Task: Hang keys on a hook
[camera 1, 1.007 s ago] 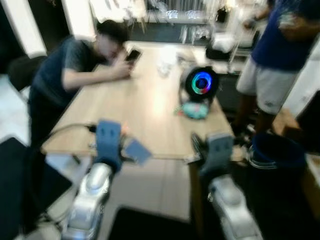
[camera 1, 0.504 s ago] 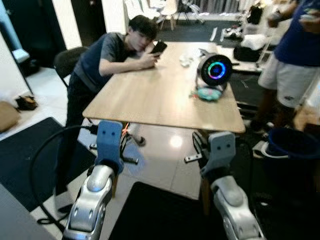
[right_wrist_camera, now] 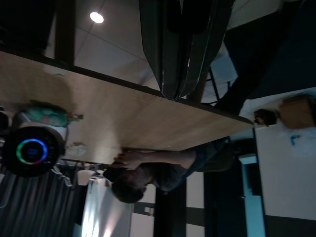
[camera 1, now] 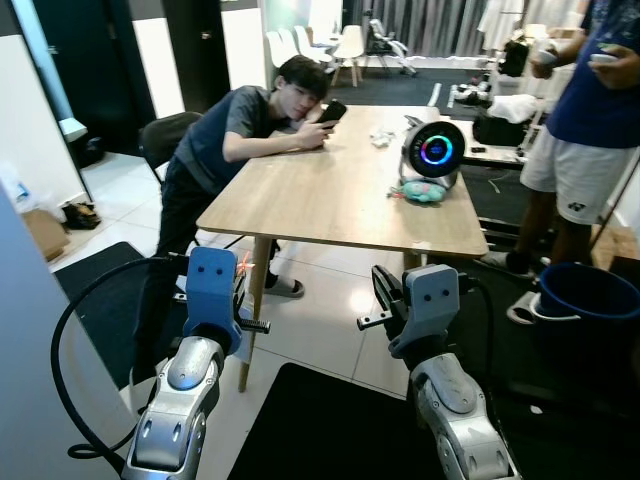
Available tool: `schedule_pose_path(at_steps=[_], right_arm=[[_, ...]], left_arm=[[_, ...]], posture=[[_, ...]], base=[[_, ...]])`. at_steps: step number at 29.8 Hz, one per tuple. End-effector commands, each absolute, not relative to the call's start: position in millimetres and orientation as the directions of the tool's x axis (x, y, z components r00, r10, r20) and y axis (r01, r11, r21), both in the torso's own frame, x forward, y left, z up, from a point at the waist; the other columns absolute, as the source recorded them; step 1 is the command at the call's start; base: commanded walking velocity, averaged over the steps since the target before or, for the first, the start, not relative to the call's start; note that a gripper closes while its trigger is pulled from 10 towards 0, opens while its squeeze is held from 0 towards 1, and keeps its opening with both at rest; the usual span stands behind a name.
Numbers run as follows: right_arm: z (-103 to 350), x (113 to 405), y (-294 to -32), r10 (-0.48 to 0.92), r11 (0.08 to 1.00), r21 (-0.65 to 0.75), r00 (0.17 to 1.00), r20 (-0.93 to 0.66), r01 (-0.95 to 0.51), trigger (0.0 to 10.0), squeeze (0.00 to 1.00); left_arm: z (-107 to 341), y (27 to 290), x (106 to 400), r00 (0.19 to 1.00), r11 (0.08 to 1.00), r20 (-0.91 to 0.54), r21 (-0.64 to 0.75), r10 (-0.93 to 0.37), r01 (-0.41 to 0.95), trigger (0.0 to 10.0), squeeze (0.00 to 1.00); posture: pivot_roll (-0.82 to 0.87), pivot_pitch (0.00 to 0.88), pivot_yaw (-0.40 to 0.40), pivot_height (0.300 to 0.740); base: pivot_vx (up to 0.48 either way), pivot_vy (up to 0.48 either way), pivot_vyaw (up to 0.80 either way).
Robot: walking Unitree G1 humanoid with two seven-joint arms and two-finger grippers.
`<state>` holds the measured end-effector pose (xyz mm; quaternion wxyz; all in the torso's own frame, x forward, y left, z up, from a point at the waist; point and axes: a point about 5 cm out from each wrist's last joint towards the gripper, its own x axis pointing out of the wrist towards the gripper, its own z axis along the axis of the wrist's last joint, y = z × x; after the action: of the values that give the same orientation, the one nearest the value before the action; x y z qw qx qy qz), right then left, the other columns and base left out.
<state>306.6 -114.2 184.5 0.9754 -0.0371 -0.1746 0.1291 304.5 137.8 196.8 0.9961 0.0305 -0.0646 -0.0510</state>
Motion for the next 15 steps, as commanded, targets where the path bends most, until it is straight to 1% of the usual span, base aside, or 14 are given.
schedule_pose_path(at_steps=[1,3,4,7,8,15], right_arm=[[180.5,306.4,-112.5,0.274,0.961,-0.12,0.907,0.319,-0.249,10.0,0.0],[180.5,306.3,-112.3,0.275,0.961,-0.12,0.907,0.318,-0.25,10.0,0.0],[180.4,306.3,-112.2,0.276,0.961,-0.12,0.907,0.318,-0.251,10.0,0.0],[180.3,306.2,-112.0,0.279,0.96,-0.121,0.906,0.317,-0.253,10.0,0.0],[180.3,306.2,-112.0,0.28,0.959,-0.121,0.906,0.318,-0.255,10.0,0.0],[180.1,306.1,-111.1,0.286,0.958,-0.121,0.904,0.317,-0.26,10.0,0.0]], left_arm=[[196.6,138.6,304.1,0.987,0.992,0.127,0.081,-0.103,0.093,10.0,0.0],[196.6,138.6,304.0,0.987,0.992,0.127,0.082,-0.103,0.094,10.0,0.0],[196.5,138.5,303.8,0.987,0.992,0.126,0.082,-0.104,0.094,10.0,0.0],[196.5,138.2,303.6,0.986,0.992,0.126,0.083,-0.106,0.096,10.0,0.0],[196.4,138.1,303.5,0.986,0.992,0.126,0.084,-0.106,0.096,10.0,0.0],[196.1,137.8,303.3,0.986,0.992,0.125,0.084,-0.107,0.097,10.0,0.0]], posture=[[0.06,0.104,0.038,0.74],[0.06,0.104,0.038,0.74],[0.06,0.104,0.038,0.74],[0.06,0.103,0.037,0.74],[0.06,0.103,0.037,0.74],[0.06,0.101,0.037,0.74]], base=[[0.0,0.0,0.0],[0.0,0.0,0.51],[0.0,0.0,0.0],[0.0,0.0,0.41],[0.0,0.0,-0.6],[0.0,0.0,0.0]])
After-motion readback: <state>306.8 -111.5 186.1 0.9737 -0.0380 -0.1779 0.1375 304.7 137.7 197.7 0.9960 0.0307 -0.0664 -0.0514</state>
